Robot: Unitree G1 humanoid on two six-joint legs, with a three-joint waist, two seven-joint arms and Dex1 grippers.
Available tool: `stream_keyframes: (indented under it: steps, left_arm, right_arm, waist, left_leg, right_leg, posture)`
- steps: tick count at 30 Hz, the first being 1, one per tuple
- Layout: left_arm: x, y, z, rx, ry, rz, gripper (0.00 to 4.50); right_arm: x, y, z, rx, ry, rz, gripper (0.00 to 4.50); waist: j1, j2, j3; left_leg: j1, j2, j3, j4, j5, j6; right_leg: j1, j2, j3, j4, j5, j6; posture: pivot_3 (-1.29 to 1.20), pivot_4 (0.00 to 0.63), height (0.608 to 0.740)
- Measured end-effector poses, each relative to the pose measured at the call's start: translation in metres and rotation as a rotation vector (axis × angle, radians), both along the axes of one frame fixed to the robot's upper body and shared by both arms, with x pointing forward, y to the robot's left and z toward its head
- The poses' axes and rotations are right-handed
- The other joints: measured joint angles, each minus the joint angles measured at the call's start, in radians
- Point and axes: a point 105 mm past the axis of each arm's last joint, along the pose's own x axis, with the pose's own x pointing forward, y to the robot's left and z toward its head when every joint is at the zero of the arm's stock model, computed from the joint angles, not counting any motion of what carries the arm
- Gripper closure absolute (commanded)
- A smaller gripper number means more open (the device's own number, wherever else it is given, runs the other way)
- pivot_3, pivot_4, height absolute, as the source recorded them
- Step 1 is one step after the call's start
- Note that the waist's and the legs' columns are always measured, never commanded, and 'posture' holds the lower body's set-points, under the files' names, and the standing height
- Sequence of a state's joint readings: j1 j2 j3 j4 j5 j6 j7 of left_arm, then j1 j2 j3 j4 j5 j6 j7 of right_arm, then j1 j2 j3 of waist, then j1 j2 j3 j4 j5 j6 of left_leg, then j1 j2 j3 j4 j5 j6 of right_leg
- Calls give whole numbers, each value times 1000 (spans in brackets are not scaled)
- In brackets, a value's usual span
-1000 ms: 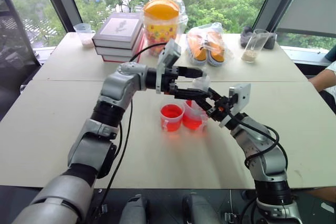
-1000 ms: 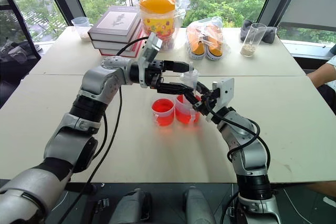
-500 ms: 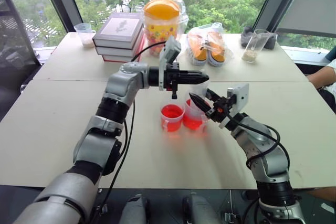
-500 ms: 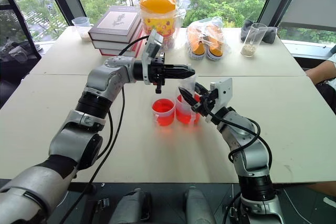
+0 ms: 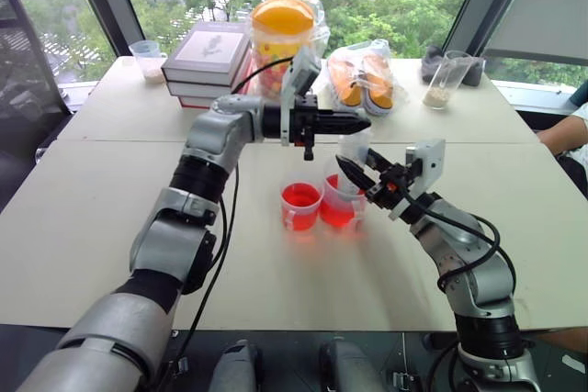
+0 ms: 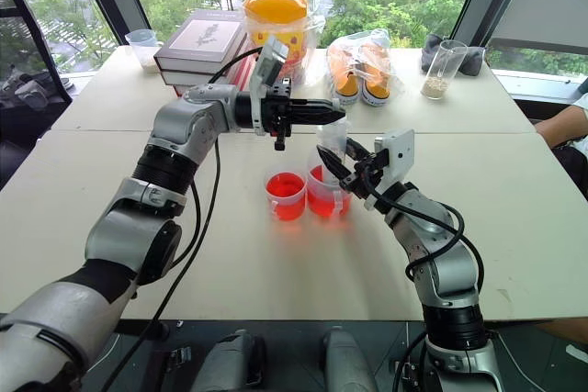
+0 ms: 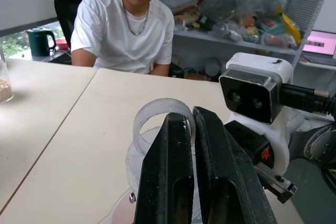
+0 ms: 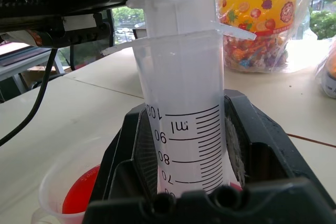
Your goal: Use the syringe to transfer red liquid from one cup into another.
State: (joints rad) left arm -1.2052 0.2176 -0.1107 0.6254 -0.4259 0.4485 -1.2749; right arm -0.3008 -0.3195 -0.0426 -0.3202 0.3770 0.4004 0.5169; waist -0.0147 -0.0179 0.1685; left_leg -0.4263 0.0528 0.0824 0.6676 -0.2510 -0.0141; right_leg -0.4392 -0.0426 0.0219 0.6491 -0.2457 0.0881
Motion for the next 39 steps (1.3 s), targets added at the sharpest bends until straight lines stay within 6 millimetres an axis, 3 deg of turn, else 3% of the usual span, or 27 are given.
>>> stream_keyframes:
  steps: [5,16,19,23,25,29,33,37,39]
  left_arm:
    - [0,2,9,-5,-28,2,4433]
    - [0,3,11,-6,-34,5,4433]
    - [1,8,12,-2,-47,16,3483]
    - [-2,23,10,3,-73,37,1549]
    - [-4,30,5,9,-72,44,1549]
    - [-8,43,-3,21,-44,57,1549]
    - [-4,72,-1,22,-36,147,1549]
    - [2,103,5,3,-25,264,1549]
    - [3,112,8,2,-27,297,1549]
  right_arm:
    - [0,1,2,1,-6,2,3095]
    - [0,2,1,6,6,11,3095]
    - [0,2,4,-1,11,20,3095]
    - [-1,-3,6,-21,29,12,3095]
    - [-3,-2,10,-22,29,27,3095]
    - [-4,-1,29,-1,-6,37,3095]
    - [-2,-2,53,15,-44,43,3095]
    - [-5,5,108,116,-152,101,3095]
    - [-11,15,126,149,-186,165,3095]
  waist:
    - [1,0,0]
    - [0,0,0]
    - [-2,0,0]
    - [-1,0,0]
    - [-1,0,0]
    - [-1,0,0]
    - [-6,0,0]
    - [-2,0,0]
    - [-1,0,0]
  left_leg:
    - [0,0,0,0,0,0]
    - [0,0,0,0,0,0]
    - [0,0,0,0,0,0]
    - [0,0,0,0,0,0]
    - [0,0,0,0,0,0]
    - [0,0,0,0,0,0]
    - [0,0,0,0,0,0]
    - [0,1,-2,0,0,0]
    - [0,1,-1,0,0,0]
  right_leg:
    - [0,0,0,0,0,0]
    - [0,0,0,0,0,0]
    - [0,0,0,0,0,0]
    - [0,0,0,0,0,0]
    - [0,0,0,0,0,0]
    - [0,0,0,1,0,0]
    - [-1,0,0,1,0,0]
    - [-1,0,0,1,0,0]
    - [-1,0,0,1,0,0]
  posture:
    - [0,150,740]
    - [0,150,740]
    - [0,150,740]
    - [0,150,740]
    - [0,150,740]
    - [0,150,740]
    - [0,150,740]
    - [0,150,740]
    - [0,150,740]
